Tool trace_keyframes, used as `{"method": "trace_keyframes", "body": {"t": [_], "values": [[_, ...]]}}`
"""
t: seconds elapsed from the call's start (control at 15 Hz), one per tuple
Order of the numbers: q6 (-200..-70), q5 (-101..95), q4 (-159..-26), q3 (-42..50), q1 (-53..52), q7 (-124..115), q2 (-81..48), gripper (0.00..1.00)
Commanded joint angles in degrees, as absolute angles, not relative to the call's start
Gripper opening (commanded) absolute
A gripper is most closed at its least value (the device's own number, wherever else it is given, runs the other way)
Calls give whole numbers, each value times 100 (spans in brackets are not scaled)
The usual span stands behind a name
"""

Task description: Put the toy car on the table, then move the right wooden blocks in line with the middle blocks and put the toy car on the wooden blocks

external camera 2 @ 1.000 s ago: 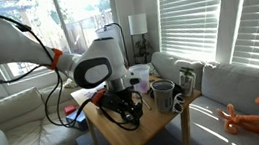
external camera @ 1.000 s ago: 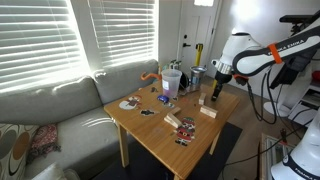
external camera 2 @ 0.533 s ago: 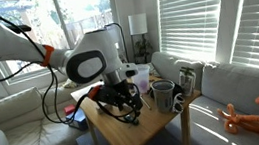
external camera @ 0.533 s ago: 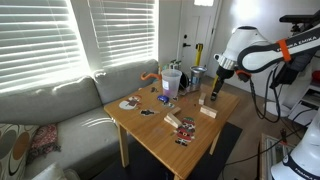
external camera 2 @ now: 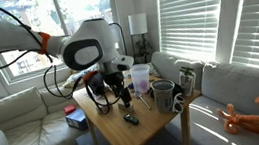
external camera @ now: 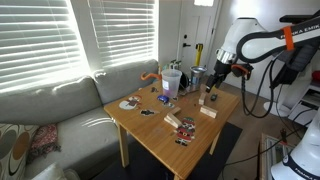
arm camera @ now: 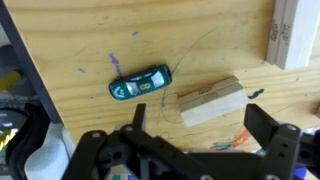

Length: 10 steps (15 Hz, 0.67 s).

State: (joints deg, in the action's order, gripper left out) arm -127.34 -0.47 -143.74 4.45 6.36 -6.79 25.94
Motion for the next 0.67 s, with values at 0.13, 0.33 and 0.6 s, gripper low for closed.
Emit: {"method": "trace_keyframes", "body": {"t": [0.13,0.33,0.6], "values": [[-12205,388,-13724,177,685,-1992,1918,100],[-12060,373,-13527,124,682,-2451,1624,100],[-12060,332,-13353,101,670,-2870,1328,100]]}}
